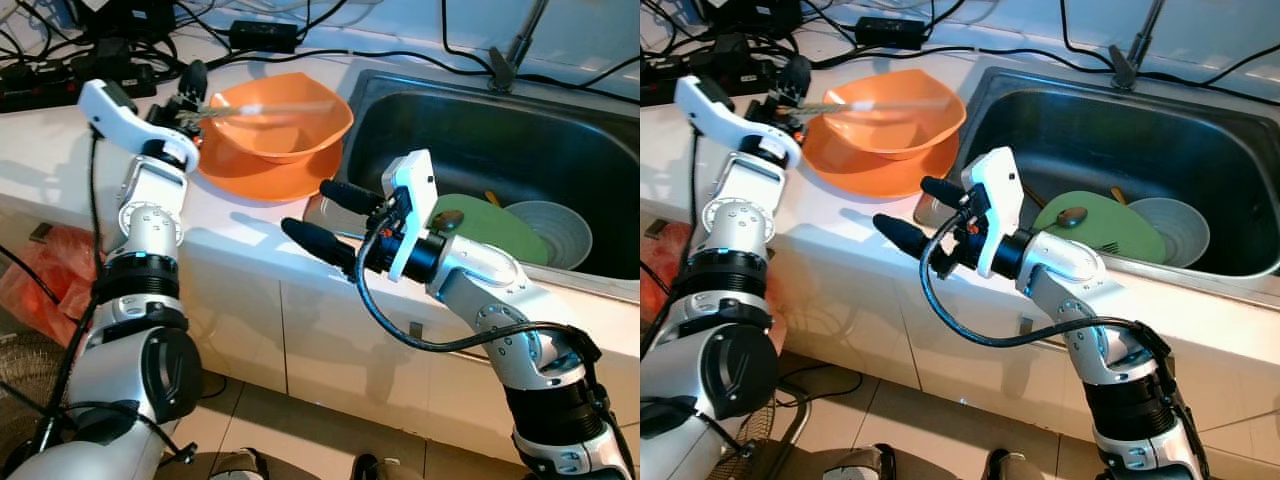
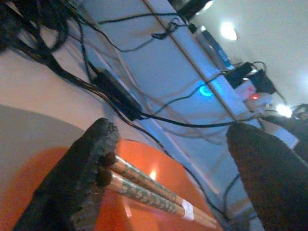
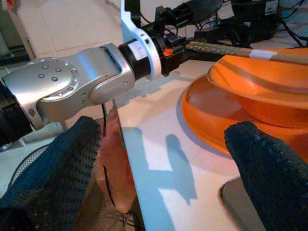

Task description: Kitchen organization

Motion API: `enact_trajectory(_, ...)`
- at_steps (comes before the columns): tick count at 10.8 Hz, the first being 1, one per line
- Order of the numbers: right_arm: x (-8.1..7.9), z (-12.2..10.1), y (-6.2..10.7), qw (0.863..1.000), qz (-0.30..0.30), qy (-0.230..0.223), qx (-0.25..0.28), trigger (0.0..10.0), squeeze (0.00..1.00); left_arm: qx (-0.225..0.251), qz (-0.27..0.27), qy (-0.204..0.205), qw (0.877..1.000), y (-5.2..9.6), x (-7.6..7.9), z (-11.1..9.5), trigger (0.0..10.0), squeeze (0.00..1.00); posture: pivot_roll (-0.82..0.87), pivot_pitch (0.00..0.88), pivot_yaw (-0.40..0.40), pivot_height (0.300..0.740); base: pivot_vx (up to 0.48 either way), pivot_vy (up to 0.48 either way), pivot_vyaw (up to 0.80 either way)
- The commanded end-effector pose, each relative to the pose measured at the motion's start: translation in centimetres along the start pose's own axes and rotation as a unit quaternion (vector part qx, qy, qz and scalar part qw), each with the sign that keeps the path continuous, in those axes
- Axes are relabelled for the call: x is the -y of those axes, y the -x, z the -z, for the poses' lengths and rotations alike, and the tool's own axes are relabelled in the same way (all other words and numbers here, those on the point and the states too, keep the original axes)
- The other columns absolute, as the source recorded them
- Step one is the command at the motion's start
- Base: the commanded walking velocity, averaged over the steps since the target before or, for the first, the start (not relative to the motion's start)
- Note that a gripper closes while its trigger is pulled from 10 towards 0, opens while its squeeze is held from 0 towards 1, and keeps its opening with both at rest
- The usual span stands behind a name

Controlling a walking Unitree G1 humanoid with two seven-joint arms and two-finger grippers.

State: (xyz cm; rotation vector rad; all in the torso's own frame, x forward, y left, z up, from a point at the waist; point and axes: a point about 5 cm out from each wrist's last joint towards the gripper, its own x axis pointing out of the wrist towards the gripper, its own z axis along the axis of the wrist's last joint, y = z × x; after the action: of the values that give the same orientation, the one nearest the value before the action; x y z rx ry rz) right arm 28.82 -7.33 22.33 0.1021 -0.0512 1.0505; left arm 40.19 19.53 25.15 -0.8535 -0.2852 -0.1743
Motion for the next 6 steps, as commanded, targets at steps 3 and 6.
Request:
enact_trajectory(3,0.04,-0.27,-0.08,1.000,0.000,0.005,0.002,10.0,0.09,-0.001,0.009,0.013,1.000,-0.33,0.43,-0.18,4.6,0.00,0.00,0.154,0.005,0.740,0.000,0.000,0.00)
enact_trajectory(6,0.21,-0.11,-0.18,1.000,0.003,0.005,0.003,10.0,0.08,-0.001,0.002,0.022,1.000,-0.22,0.02,-0.33,3.7,0.00,0.01,0.152,0.005,0.740,0.000,0.000,0.00)
